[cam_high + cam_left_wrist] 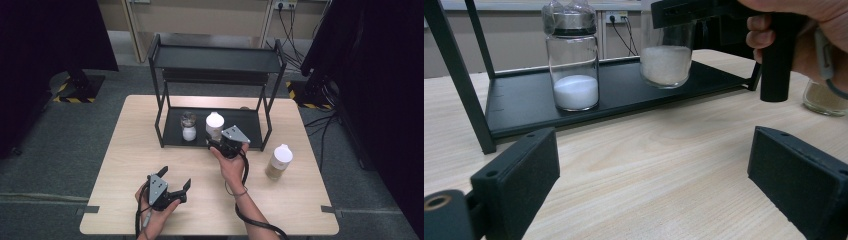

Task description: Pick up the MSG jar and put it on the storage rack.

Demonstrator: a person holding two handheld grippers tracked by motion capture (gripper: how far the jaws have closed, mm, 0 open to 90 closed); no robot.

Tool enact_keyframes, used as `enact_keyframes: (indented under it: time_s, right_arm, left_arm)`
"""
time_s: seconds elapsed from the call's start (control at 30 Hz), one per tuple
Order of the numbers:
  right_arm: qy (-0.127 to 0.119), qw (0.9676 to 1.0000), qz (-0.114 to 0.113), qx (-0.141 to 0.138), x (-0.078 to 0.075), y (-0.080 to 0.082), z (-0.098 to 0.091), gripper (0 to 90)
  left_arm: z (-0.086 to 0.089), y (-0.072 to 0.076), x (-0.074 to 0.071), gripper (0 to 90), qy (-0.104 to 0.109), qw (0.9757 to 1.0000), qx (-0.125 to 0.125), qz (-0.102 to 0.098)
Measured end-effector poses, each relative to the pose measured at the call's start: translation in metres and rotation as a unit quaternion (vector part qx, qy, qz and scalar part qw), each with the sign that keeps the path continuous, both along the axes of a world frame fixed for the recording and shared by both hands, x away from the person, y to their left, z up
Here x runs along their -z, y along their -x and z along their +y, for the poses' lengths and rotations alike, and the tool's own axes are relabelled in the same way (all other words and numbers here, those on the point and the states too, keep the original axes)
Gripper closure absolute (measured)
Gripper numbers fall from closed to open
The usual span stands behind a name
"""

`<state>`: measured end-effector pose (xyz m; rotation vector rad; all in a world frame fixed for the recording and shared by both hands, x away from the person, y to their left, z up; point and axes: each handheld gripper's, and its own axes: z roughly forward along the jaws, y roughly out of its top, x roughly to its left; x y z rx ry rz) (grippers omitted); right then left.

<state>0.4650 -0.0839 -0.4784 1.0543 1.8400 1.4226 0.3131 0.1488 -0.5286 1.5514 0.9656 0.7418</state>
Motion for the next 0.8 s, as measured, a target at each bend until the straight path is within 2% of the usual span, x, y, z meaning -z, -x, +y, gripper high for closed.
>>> enact_keyframes:
  time_s: [0.57,0.8]
  right_arm:
    - [0.009,0.9999,0.011,0.01,0.006,-0.02,0.007,30.5]
    - [0.005,0.9997,0.015,0.018,0.006,-0.028,0.008,30.5]
  left_arm:
    - [0.0,0.0,0.0,5.8,-0.001,1.0,0.001,0.0]
    - [0.0,0.0,0.0,5.7,-0.002,1.0,0.001,0.0]
